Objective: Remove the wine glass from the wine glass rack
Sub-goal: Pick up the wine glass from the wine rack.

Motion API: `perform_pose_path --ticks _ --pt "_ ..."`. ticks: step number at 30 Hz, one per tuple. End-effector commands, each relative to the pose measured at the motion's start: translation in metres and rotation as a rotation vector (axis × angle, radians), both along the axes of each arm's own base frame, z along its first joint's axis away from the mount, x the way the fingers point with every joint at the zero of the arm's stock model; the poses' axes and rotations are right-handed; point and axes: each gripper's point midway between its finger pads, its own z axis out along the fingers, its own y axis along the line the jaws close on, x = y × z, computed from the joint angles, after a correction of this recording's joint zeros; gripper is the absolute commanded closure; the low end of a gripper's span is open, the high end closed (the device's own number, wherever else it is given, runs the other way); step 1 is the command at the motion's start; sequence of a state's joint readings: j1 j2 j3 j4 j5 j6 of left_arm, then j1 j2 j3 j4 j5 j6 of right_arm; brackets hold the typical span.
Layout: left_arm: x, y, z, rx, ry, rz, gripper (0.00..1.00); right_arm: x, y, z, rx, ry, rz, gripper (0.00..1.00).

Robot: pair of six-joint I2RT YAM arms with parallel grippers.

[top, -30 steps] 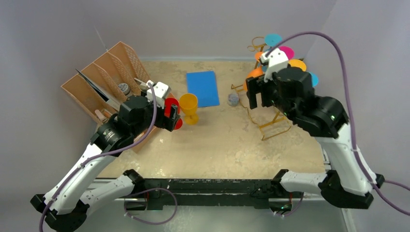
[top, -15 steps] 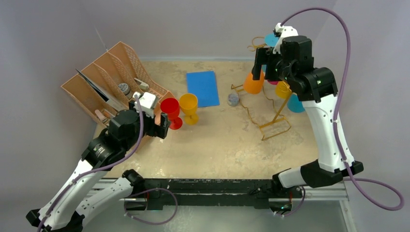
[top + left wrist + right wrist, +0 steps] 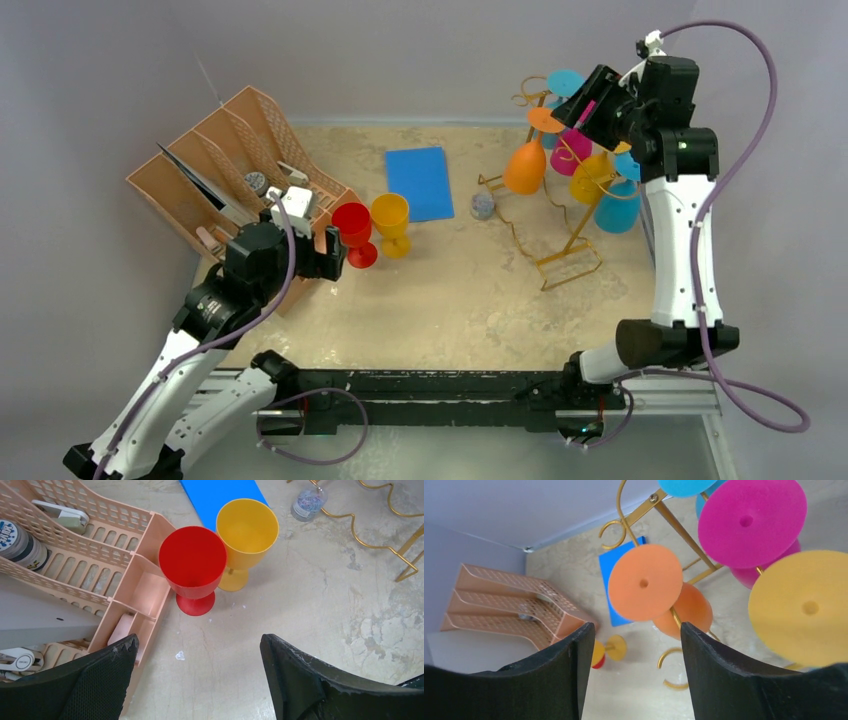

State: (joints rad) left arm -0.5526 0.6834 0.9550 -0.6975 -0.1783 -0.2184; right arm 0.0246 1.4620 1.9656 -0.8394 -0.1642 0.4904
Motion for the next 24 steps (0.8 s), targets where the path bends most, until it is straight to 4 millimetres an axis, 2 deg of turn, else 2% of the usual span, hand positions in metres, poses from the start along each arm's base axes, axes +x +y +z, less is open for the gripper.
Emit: perform_pose_path --ticks 1,8,24 --pt "0.003 -0.003 0.006 -0.057 -0.012 -0.005 0.10 0.025 0.001 0.004 0.190 -0.012 -0.001 0.36" --pt "0.007 -0.006 0.002 -0.074 0.008 -0.016 0.11 0.040 -0.014 -0.011 0.239 0.000 -0.062 0.39" --pt "0.009 -0.006 -0.004 -0.059 0.032 -0.025 0.12 0.051 -0.011 -0.032 0.300 0.050 -0.057 0.53"
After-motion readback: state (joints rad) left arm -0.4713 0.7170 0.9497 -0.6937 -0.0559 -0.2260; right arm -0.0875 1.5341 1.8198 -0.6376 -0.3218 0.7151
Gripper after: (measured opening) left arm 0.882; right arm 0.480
